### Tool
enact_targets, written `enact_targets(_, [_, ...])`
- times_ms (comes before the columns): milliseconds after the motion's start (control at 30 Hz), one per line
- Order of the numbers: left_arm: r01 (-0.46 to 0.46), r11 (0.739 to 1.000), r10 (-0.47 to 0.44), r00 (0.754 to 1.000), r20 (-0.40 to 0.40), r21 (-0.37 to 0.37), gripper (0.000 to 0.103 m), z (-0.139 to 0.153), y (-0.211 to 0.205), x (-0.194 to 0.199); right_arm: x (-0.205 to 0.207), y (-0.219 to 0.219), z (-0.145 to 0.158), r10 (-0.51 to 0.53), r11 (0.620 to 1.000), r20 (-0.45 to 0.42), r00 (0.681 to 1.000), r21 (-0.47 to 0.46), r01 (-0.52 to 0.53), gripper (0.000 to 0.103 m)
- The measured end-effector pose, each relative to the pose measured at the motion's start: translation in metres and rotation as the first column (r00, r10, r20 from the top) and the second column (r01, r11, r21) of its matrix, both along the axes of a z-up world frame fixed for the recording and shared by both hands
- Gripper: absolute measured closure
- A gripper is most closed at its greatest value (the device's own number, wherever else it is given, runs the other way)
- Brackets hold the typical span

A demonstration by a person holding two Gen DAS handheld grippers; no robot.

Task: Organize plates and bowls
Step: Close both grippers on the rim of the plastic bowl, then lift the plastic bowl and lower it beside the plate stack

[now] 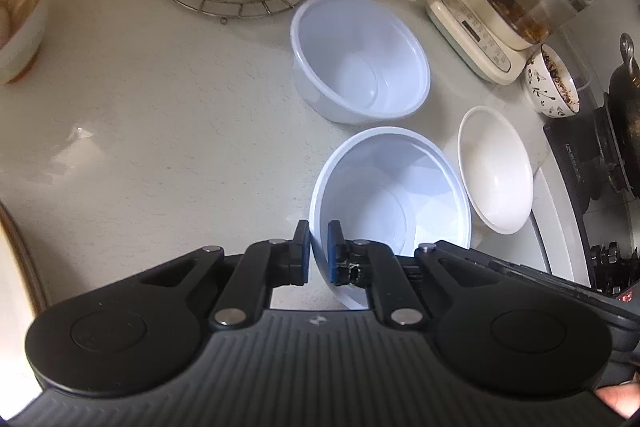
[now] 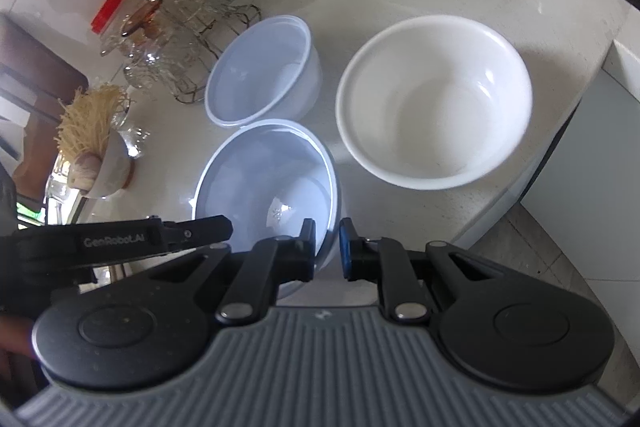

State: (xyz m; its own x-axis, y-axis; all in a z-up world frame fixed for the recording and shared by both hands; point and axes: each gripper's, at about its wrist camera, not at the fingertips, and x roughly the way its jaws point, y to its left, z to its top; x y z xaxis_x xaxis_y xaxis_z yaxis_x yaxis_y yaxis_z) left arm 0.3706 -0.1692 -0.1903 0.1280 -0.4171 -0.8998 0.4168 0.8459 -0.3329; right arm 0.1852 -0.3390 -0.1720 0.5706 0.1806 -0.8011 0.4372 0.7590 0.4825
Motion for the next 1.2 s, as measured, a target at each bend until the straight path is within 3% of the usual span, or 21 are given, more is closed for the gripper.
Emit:
enact_targets(300, [-0.078,0.996,0.079,0.997,0.024,-0.038,0.093,0.019,0.042,0.0,0.02,0.025,0.018,0.087,0.996,0.037,0.996,-0.021,-0.086,0.089])
enact_targets(633, [-0.169,0.985,0.17,0.985,0.034,-0.03,0.092,0.024,0.09,0.004,0.044,0.063,0.022,0.204,0.978,0.044,0.978,-0.04,-0.203,0.089])
enact_targets(1200, [-0.154,0.987,0.154,0.988,-0.018,0.038,0.092,0.001,0.112,0.006,0.051,0.09,0.002,0.21,0.977,-0.034,0.977,-0.022,-0.211,0.089])
